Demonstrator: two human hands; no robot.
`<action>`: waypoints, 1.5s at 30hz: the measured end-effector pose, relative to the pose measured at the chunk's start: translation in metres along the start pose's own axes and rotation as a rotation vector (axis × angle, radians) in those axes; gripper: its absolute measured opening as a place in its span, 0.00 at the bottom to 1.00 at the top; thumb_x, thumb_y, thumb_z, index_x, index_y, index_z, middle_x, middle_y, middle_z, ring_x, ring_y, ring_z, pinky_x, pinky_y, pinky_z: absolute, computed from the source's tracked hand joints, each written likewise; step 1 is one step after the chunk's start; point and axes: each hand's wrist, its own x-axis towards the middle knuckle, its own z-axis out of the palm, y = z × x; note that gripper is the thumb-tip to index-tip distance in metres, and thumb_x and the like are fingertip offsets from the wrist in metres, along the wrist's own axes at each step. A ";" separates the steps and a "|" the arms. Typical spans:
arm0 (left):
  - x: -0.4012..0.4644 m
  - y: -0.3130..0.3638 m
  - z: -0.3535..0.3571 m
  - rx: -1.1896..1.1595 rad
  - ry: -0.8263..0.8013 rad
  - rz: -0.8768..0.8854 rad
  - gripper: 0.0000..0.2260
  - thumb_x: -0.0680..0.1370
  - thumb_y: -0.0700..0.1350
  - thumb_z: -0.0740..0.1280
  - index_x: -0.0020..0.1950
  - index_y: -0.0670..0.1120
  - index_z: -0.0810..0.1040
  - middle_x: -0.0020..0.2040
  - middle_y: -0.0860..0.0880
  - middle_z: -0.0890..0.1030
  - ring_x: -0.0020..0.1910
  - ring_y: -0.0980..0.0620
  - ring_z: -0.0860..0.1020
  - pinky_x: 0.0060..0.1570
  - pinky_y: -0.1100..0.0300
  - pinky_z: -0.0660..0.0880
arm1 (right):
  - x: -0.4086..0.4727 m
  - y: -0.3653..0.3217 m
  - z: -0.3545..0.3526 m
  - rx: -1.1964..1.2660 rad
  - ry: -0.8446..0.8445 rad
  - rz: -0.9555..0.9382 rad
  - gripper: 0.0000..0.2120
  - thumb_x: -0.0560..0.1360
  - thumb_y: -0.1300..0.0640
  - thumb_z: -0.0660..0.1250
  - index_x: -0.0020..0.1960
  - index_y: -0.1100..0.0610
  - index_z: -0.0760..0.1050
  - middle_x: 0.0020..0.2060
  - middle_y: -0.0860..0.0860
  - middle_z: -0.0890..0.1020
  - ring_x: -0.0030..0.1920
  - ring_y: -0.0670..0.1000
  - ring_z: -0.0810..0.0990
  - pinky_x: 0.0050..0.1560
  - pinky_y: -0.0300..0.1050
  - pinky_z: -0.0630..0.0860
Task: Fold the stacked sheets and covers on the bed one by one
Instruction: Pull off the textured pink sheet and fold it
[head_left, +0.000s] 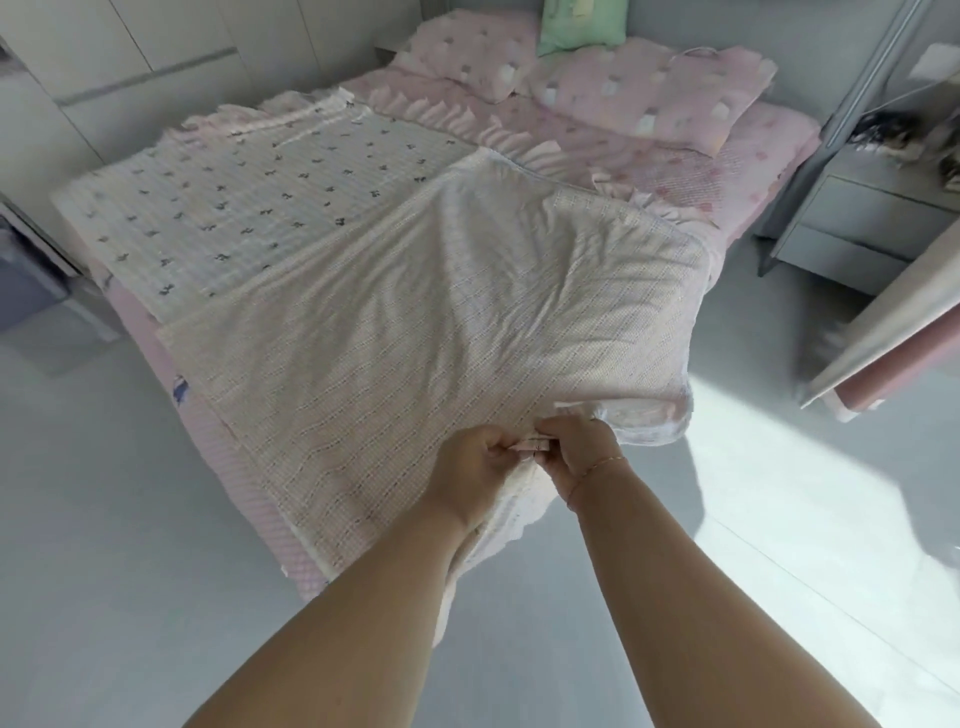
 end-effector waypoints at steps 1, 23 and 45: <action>0.008 -0.001 -0.016 -0.041 0.015 0.007 0.04 0.76 0.44 0.71 0.43 0.46 0.84 0.34 0.55 0.80 0.33 0.61 0.75 0.37 0.69 0.69 | 0.001 -0.005 0.019 -0.017 0.004 -0.030 0.08 0.72 0.73 0.62 0.37 0.64 0.71 0.27 0.54 0.71 0.29 0.50 0.71 0.29 0.41 0.68; 0.143 -0.147 -0.455 -0.484 -0.005 -0.294 0.13 0.77 0.31 0.59 0.57 0.40 0.76 0.54 0.41 0.82 0.55 0.47 0.81 0.61 0.55 0.76 | 0.105 0.030 0.470 -0.123 0.070 -0.245 0.14 0.72 0.73 0.60 0.32 0.60 0.66 0.27 0.53 0.70 0.24 0.49 0.69 0.31 0.45 0.68; 0.407 -0.283 -0.649 -0.462 -0.187 -0.706 0.22 0.82 0.56 0.58 0.42 0.39 0.76 0.30 0.45 0.78 0.27 0.49 0.75 0.28 0.59 0.73 | 0.326 0.144 0.739 -0.773 -0.032 0.060 0.04 0.76 0.62 0.62 0.46 0.54 0.72 0.40 0.49 0.75 0.41 0.48 0.75 0.47 0.38 0.77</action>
